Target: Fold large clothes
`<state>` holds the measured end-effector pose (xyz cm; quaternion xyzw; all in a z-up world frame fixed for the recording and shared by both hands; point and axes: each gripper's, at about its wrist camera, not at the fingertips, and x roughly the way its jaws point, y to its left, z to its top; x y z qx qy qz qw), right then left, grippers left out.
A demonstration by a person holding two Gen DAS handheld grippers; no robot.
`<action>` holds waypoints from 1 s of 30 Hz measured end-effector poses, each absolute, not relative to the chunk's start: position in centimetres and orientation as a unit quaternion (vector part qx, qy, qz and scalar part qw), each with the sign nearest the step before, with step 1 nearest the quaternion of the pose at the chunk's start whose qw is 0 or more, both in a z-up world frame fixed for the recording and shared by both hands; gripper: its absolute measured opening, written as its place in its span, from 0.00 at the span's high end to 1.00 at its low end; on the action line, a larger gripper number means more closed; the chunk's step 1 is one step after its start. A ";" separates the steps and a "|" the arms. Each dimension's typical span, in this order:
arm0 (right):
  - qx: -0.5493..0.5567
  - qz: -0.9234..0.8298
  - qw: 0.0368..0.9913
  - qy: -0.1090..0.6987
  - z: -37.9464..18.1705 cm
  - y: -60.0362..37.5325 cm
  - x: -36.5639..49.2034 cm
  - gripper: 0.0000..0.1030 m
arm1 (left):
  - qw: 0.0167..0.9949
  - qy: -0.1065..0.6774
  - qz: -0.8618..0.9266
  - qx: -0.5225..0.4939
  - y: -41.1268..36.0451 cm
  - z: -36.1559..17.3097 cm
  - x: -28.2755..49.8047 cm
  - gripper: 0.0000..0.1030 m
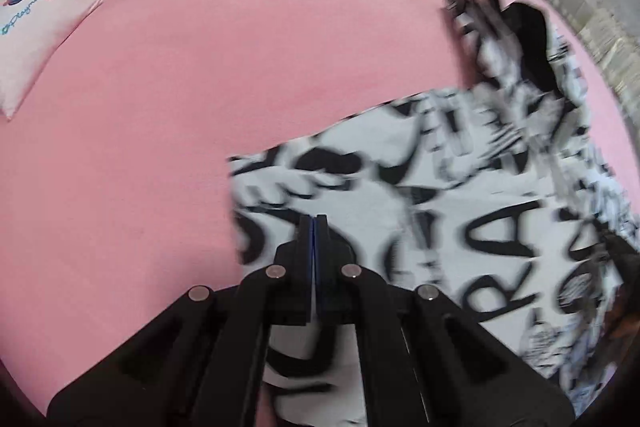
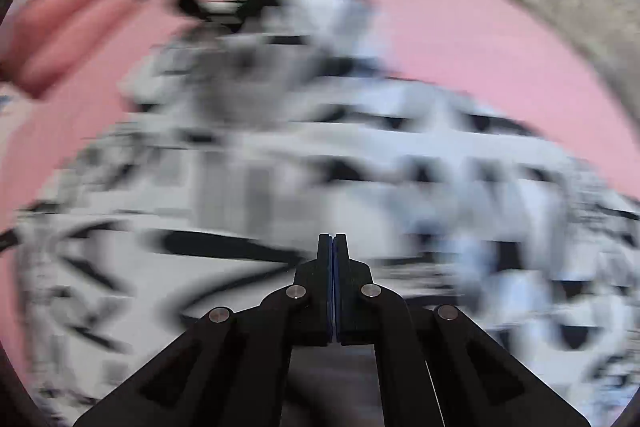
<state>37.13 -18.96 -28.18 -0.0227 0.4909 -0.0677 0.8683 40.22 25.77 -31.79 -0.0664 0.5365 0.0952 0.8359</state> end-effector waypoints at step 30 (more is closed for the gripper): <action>0.312 -0.092 0.755 0.570 -25.8 -21.9 3.1 0.39 | 0.738 0.670 -0.081 -0.007 10.8 -29.0 20.1 0.49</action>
